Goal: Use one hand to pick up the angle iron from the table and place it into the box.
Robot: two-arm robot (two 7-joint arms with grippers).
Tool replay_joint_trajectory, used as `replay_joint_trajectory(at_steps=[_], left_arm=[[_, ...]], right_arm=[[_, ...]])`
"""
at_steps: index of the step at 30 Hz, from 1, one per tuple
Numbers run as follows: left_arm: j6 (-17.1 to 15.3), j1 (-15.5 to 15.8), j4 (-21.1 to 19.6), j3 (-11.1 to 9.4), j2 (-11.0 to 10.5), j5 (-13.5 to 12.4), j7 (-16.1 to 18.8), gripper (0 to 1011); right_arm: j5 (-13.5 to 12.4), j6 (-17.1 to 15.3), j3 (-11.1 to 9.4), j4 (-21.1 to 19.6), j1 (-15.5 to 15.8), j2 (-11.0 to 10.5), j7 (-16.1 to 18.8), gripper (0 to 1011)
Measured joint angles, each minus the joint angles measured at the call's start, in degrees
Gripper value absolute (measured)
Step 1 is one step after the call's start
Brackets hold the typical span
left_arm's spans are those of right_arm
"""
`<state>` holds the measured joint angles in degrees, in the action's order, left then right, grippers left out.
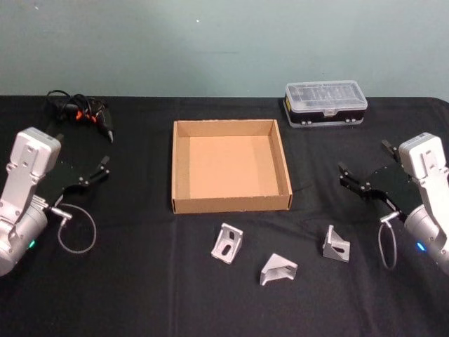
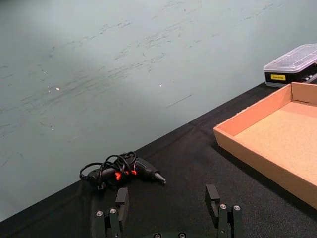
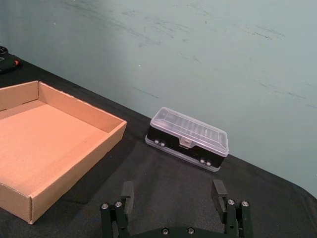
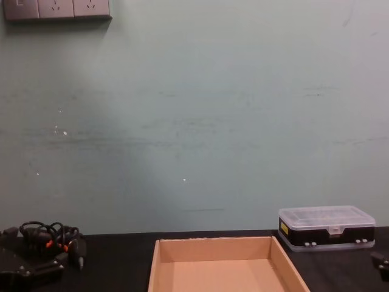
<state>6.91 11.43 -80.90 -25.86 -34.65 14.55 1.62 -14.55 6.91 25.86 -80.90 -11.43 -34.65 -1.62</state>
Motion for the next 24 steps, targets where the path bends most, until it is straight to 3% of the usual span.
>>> replay_joint_trajectory(at_steps=[24], left_arm=[[0.00, 0.00, 0.00, 0.00, 0.00, 0.00, 0.00, 1011]], right_arm=[[0.00, 0.00, 0.00, 0.00, 0.00, 0.00, 0.00, 1000]])
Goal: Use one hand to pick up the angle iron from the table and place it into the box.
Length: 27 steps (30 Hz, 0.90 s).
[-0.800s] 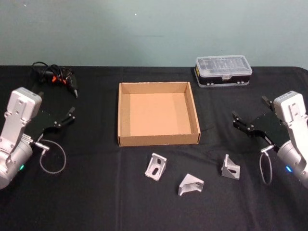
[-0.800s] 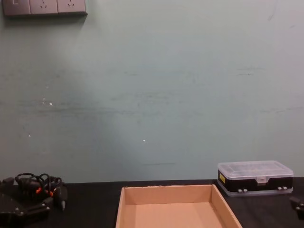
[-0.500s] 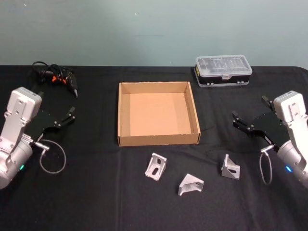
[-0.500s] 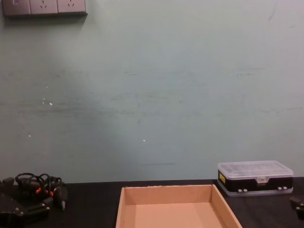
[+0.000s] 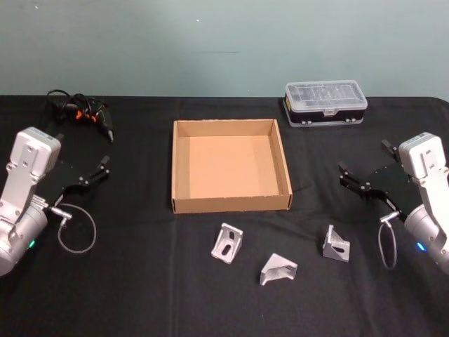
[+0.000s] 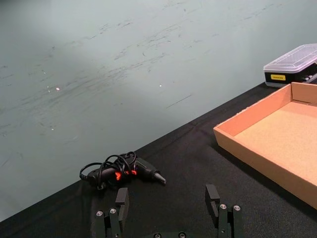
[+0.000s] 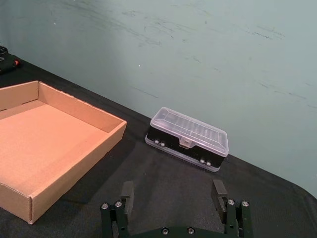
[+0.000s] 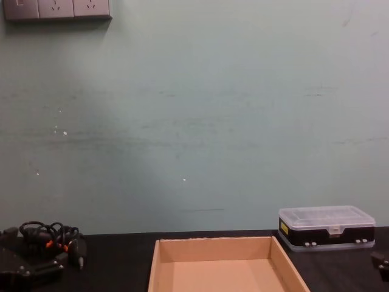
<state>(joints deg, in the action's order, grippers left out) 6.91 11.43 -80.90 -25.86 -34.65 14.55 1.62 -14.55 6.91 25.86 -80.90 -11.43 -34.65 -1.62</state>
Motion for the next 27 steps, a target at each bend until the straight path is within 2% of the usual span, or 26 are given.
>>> replay_joint_trajectory(at_steps=[27], left_arm=[[0.00, 0.00, 0.00, 0.00, 0.00, 0.00, 0.00, 1011]], right_arm=[[0.05, 0.57, -0.24, -0.04, 0.18, 0.09, 0.31, 1000]])
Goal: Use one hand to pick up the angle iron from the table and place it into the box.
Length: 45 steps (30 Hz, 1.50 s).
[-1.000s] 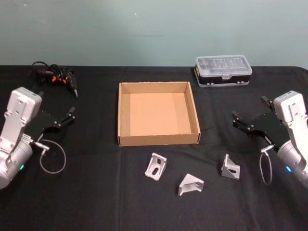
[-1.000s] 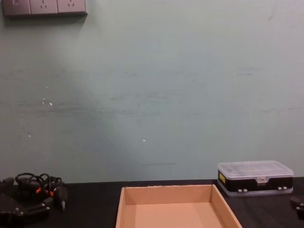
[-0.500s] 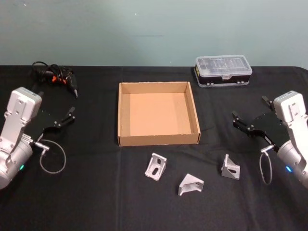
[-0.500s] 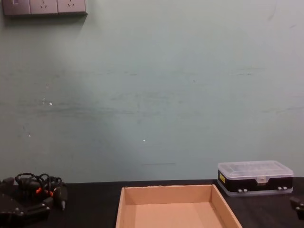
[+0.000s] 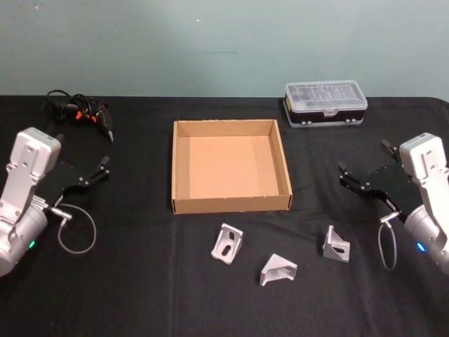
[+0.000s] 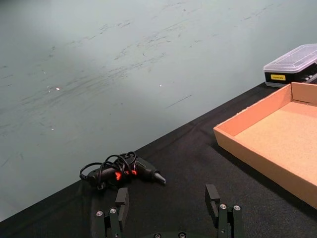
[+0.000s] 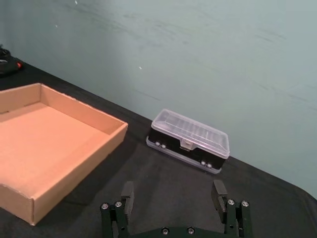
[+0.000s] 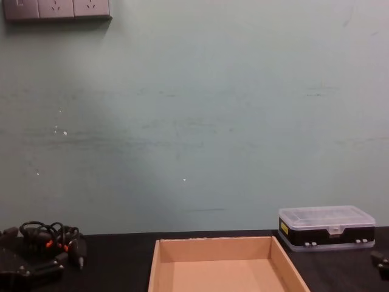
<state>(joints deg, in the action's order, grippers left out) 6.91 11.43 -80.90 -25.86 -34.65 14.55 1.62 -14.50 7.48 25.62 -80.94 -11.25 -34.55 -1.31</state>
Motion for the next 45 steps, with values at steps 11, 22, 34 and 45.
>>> replay_joint_trajectory(at_steps=[11, 22, 34, 45], left_arm=[[0.00, 0.00, 0.00, 0.00, 0.00, 0.00, 0.00, 1011], [0.00, 0.00, 0.00, 0.00, 0.00, 0.00, 0.00, 1011], [0.00, 0.00, 0.00, 0.00, 0.00, 0.00, 0.00, 1011], [0.00, 0.00, 0.00, 0.00, 0.00, 0.00, 0.00, 1011]], right_arm=[[-3.14, -2.25, -2.26, -7.06, 2.90, -1.74, 5.42, 1000], [-9.96, -9.70, -4.64, -18.04, 7.33, -11.66, 20.23, 1000], [-12.53, -14.61, -3.49, -17.00, 6.87, -18.06, 35.60, 1000], [-11.77, -17.39, -1.12, -11.59, 2.96, -15.98, 40.66, 1000]])
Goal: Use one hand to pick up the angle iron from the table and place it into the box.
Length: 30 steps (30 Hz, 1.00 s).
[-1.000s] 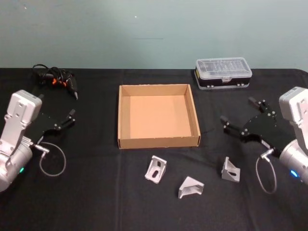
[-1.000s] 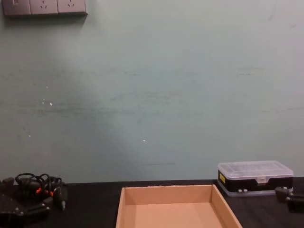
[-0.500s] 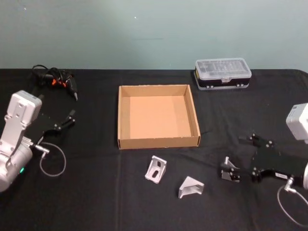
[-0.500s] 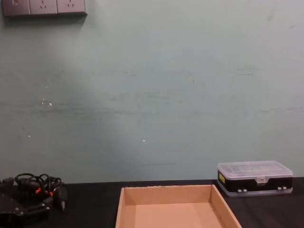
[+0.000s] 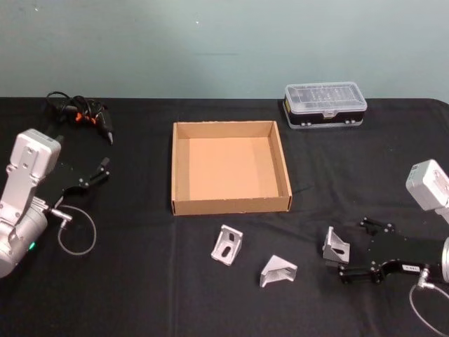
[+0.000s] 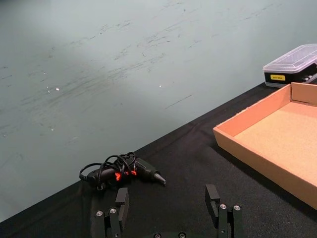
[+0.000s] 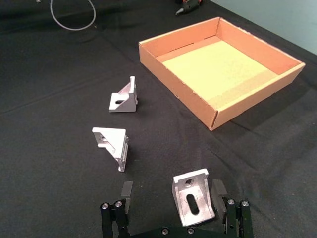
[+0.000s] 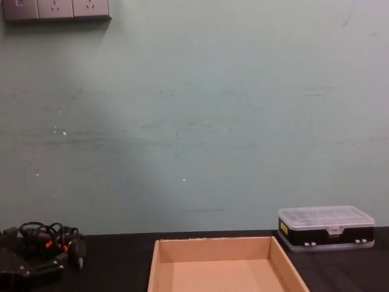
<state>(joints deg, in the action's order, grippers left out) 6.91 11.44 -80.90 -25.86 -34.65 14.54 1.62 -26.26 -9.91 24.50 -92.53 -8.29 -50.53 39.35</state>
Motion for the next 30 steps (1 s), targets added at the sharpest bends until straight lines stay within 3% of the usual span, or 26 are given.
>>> replay_joint_trajectory(at_steps=[17, 30], left_arm=[[0.00, 0.00, 0.00, 0.00, 0.00, 0.00, 0.00, 1011], [0.00, 0.00, 0.00, 0.00, 0.00, 0.00, 0.00, 1011]], right_arm=[[3.69, -1.07, 4.76, 6.93, -7.35, 4.17, 2.58, 1000], [3.82, -1.46, 5.15, 7.61, -7.89, 4.73, 2.60, 982]])
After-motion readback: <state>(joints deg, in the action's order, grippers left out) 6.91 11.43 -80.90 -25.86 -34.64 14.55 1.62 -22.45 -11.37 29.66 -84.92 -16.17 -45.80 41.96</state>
